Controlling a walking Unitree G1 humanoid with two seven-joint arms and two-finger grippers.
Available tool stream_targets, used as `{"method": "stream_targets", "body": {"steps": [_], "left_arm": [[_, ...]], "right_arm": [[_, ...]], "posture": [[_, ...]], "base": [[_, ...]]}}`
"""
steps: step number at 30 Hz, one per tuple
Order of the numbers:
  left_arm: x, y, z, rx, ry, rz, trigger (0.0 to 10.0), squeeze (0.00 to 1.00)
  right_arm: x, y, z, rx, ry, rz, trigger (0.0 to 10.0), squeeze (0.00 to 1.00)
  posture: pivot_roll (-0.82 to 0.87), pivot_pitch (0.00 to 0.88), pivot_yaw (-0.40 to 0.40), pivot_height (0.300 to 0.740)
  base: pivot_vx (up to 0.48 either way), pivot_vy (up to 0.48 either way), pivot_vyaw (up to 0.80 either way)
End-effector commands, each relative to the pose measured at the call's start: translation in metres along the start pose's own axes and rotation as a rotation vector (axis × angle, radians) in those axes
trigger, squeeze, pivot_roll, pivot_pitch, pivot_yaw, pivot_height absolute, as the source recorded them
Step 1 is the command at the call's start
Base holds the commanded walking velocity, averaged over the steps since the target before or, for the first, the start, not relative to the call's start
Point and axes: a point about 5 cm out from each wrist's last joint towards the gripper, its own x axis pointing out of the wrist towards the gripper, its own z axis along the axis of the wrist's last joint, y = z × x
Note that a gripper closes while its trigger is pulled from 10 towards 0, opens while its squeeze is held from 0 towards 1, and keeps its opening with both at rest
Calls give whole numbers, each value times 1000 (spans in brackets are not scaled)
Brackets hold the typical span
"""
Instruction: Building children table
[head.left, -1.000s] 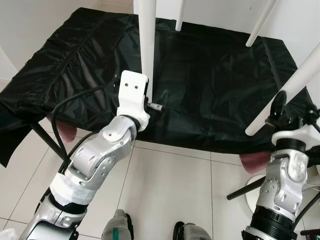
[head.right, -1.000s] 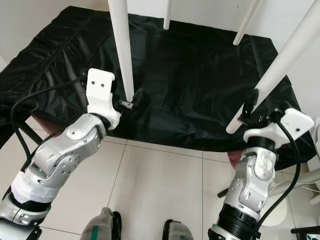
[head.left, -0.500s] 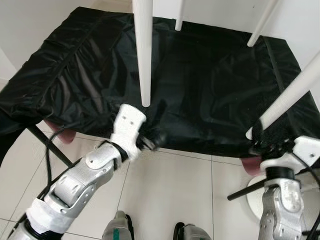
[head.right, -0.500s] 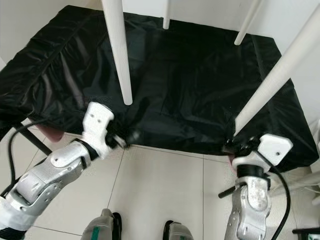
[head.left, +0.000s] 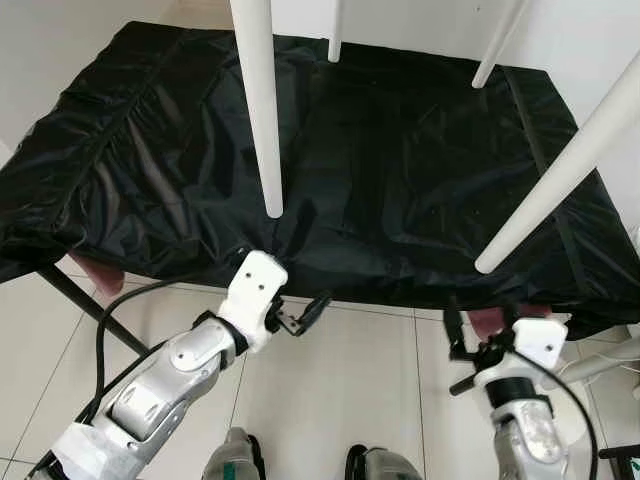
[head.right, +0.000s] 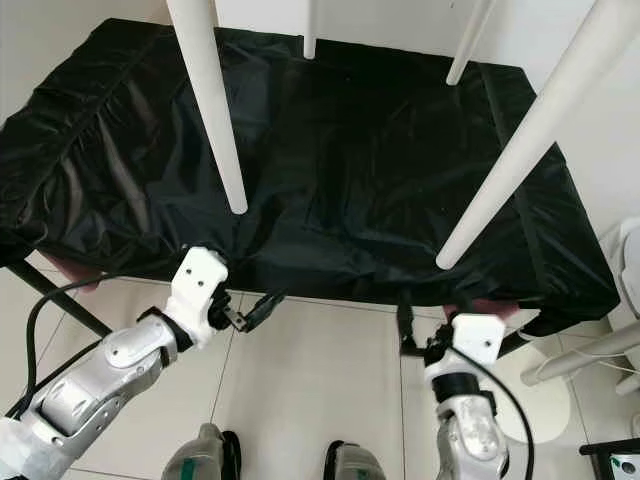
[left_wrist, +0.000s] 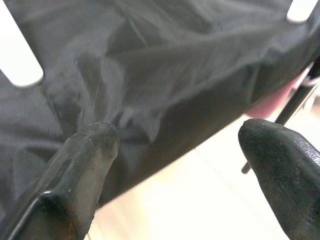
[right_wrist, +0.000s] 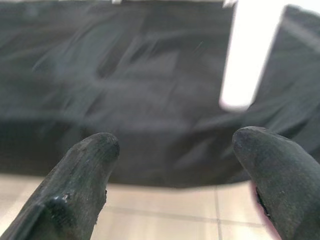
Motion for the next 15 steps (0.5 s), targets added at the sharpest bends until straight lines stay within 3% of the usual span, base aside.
{"method": "stream_targets", "body": {"steps": [1, 6, 10, 12, 15], "left_arm": [[-3, -2, -13, -21, 16, -99, 10000, 0], [-11, 1, -38, -48, 33, -94, 10000, 0], [-12, 1, -43, -45, 38, -96, 10000, 0], [-14, 3, -71, -44, 109, -67, 10000, 0], [-14, 4, -84, -53, 150, -48, 10000, 0]], "right_arm": [[-6, 6, -16, 16, 48, 7, 10000, 0], [-15, 7, -44, -5, 142, 40, 10000, 0], [-16, 6, -49, -5, 160, 46, 10000, 0], [-23, 4, -76, -25, 262, 55, 10000, 0], [-26, 2, -90, -36, 317, 45, 10000, 0]], "posture": [[88, 88, -1, 740], [87, 77, -4, 740], [88, 75, -6, 740], [90, 68, -14, 740], [89, 58, -17, 740]], "base": [[0, 0, 0], [0, 0, 0], [0, 0, 0], [0, 0, 0], [0, 0, 0]]}}
